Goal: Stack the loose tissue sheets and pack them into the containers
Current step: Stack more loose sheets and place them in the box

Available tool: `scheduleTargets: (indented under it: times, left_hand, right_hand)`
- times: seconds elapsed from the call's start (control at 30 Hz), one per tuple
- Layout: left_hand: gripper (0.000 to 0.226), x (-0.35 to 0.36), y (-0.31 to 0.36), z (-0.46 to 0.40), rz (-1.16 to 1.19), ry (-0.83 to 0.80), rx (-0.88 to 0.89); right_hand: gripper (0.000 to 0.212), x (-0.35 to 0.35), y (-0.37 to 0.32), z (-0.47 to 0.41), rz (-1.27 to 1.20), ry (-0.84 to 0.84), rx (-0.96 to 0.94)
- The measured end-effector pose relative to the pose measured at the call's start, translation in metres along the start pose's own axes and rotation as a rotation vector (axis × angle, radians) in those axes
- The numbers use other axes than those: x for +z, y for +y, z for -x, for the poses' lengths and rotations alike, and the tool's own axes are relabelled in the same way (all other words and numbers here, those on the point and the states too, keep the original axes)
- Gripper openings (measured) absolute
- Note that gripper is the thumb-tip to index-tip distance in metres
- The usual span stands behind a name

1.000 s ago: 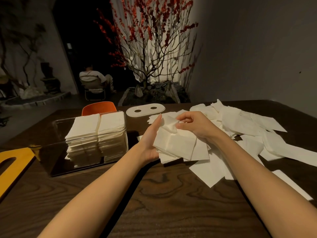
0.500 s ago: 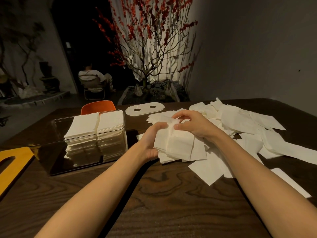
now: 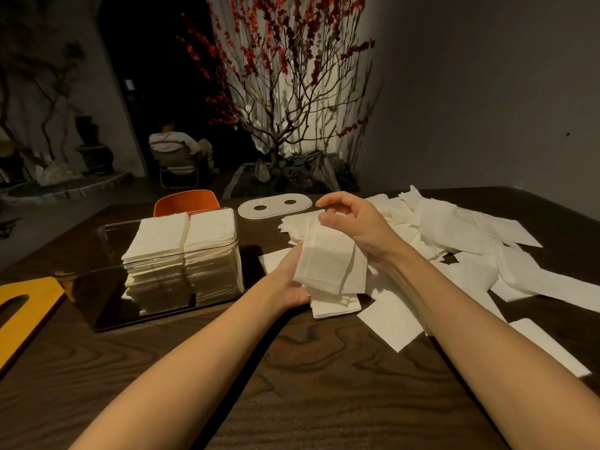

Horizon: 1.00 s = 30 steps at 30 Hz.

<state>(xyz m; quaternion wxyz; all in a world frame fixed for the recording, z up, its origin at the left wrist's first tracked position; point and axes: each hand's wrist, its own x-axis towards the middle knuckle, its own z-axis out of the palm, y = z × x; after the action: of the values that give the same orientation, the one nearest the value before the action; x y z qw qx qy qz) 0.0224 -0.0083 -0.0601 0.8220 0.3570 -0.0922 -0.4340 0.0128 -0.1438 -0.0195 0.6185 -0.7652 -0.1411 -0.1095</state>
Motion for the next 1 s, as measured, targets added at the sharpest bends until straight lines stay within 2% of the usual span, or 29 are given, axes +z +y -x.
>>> scheduleTargets:
  times: [0.17, 0.3, 0.37, 0.47, 0.57, 0.67, 0.77, 0.87, 1.0]
  left_hand:
    - [0.049, 0.009, -0.007, 0.001, 0.008, 0.052, -0.001]
    - [0.060, 0.001, -0.002, -0.003, 0.064, 0.129, 0.016]
    - [0.064, 0.000, -0.001, -0.002, 0.050, 0.112, 0.026]
    - [0.056, 0.000, 0.002, 0.000, 0.008, 0.081, 0.046]
    - [0.043, -0.003, 0.005, 0.001, -0.069, 0.131, 0.066]
    - [0.040, -0.006, 0.006, 0.001, -0.027, 0.161, 0.038]
    - [0.026, -0.007, 0.007, 0.000, 0.020, 0.182, 0.116]
    - [0.030, -0.009, 0.008, 0.000, 0.085, 0.175, 0.224]
    - [0.031, -0.008, 0.008, 0.002, 0.109, 0.229, 0.254]
  right_hand:
    - [0.012, 0.003, 0.012, -0.003, 0.134, 0.085, 0.009]
    - [0.012, 0.002, 0.019, -0.006, 0.264, 0.072, 0.009]
    - [0.013, -0.001, 0.019, -0.007, 0.284, 0.060, 0.002]
    - [0.011, -0.007, 0.020, -0.005, 0.284, 0.067, -0.011]
    - [0.013, -0.012, 0.023, -0.005, 0.301, 0.069, 0.008]
    - [0.018, -0.017, 0.027, -0.007, 0.344, 0.070, 0.070]
    - [0.017, -0.018, 0.028, -0.006, 0.367, 0.125, 0.086]
    - [0.012, -0.015, 0.026, -0.004, 0.382, 0.165, 0.088]
    - [0.017, -0.008, 0.028, -0.003, 0.433, 0.077, 0.141]
